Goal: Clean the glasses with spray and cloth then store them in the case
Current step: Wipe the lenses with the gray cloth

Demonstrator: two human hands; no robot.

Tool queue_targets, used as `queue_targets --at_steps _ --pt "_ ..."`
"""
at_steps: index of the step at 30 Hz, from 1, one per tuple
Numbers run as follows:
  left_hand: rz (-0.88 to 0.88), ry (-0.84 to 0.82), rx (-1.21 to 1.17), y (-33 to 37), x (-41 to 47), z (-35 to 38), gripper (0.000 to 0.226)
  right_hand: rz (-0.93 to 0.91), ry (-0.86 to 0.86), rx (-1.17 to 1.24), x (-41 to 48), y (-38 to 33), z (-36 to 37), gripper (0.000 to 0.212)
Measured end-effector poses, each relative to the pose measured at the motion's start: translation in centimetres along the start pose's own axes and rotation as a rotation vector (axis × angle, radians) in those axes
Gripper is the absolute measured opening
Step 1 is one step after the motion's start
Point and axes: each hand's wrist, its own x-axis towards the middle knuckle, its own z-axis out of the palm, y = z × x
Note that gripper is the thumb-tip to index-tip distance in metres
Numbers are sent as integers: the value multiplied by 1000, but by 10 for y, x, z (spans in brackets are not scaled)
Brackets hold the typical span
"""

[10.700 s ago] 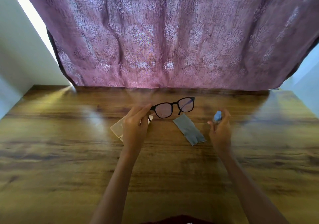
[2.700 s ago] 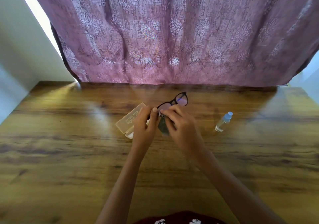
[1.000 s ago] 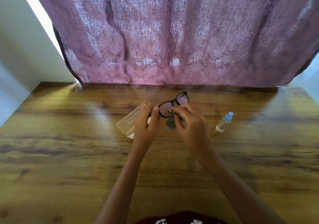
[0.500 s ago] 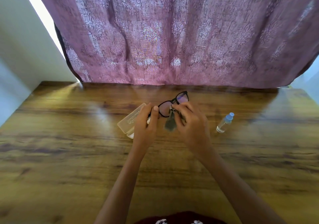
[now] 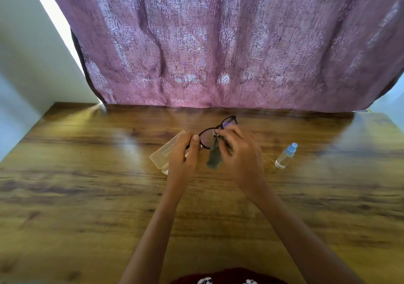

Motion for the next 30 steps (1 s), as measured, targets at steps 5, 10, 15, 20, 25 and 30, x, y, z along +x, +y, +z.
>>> queue_targets --at_steps 5,10,15,20,25,30 --pt "7 5 -8 -4 2 -2 25 -60 -7 13 -13 -9 2 17" --pt "37 -14 17 -1 0 0 17 -105 -10 45 -8 -22 3 13" --pt "15 -4 1 -2 0 -4 21 -28 13 13 0 -10 4 18" --pt "7 29 -12 -4 0 -4 39 -50 4 1 -9 -7 2 19" --pt "22 -22 14 -4 1 -2 20 -115 -6 39 -13 -19 4 14" --pt "6 -65 4 -5 1 -6 23 9 -8 32 -1 -7 3 15"
